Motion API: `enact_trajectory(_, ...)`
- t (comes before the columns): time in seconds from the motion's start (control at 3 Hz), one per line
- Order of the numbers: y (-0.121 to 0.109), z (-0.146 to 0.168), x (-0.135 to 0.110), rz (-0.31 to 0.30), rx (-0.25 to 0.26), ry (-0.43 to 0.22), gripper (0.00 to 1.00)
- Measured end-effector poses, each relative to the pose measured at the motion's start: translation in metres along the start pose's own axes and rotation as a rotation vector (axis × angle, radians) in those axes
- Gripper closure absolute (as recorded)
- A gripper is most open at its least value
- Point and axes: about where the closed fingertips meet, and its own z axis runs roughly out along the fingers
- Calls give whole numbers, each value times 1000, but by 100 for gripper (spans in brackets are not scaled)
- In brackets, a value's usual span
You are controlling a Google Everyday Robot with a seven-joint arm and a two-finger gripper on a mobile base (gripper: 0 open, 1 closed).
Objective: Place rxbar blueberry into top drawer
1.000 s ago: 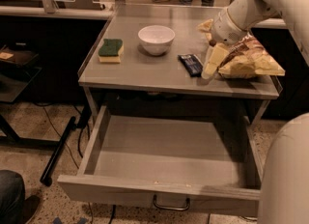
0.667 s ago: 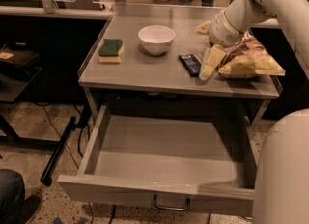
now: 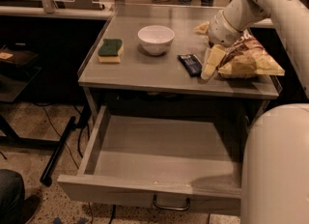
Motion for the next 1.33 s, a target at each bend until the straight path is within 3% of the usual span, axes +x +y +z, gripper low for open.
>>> enact_trajectory(1.33,-9,19,26,-2,-44,9,0)
